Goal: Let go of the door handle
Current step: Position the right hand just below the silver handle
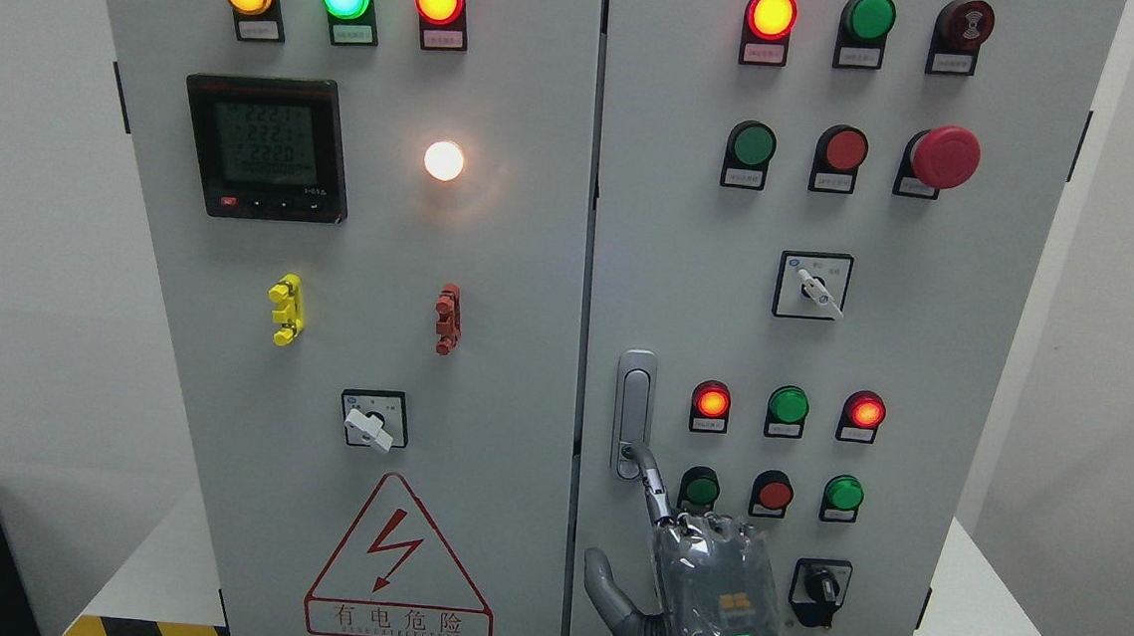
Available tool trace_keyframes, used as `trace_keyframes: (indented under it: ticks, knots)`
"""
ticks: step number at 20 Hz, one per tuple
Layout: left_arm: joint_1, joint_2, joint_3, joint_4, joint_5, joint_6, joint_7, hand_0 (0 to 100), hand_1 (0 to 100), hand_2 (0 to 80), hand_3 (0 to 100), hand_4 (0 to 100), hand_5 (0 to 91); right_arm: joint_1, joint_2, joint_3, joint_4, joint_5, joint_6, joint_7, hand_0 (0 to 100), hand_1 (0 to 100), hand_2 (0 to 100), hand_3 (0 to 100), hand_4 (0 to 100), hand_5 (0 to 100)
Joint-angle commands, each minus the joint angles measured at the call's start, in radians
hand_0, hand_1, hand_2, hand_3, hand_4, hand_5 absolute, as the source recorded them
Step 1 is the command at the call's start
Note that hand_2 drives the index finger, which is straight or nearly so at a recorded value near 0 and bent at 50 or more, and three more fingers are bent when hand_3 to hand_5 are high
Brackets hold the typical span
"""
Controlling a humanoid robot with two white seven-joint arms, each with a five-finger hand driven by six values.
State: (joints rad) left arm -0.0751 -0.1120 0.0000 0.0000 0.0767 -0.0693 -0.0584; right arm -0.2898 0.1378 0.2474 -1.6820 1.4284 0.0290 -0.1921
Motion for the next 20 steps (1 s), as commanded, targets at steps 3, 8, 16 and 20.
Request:
trace_keyframes:
  ticks: [3, 8, 16, 20]
  knots:
    - [0.0, 0.0, -0.021, -0.02, 0.0, 0.0, 0.0, 0, 0, 2.3, 9, 1, 0.0, 0.001, 0.002, 0.006, 0.013, 0.001, 0.005, -0.003, 40, 32, 0, 97, 90, 95]
    - [0.0, 0.0, -0.021, -0.02, 0.0, 0.0, 0.0, 0, 0, 2.2, 9, 1, 0.0, 0.006, 0.003, 0.004, 0.015, 0.001, 0.006, -0.003, 40, 32, 0, 97, 90, 95]
    - [0.0, 0.0, -0.021, -0.02, 0.0, 0.0, 0.0, 0, 0, 2.3, 9, 1, 0.0, 0.008, 0.003, 0.004, 0.021, 0.001, 0.008, -0.001, 40, 32, 0, 97, 90, 95]
    - [0.0, 0.0, -0.021, -0.02, 0.0, 0.0, 0.0, 0, 0, 2.3, 9, 1, 0.0, 0.008, 0.003, 0.006, 0.021, 0.001, 0.025, 0.002, 40, 32, 0, 98, 90, 95]
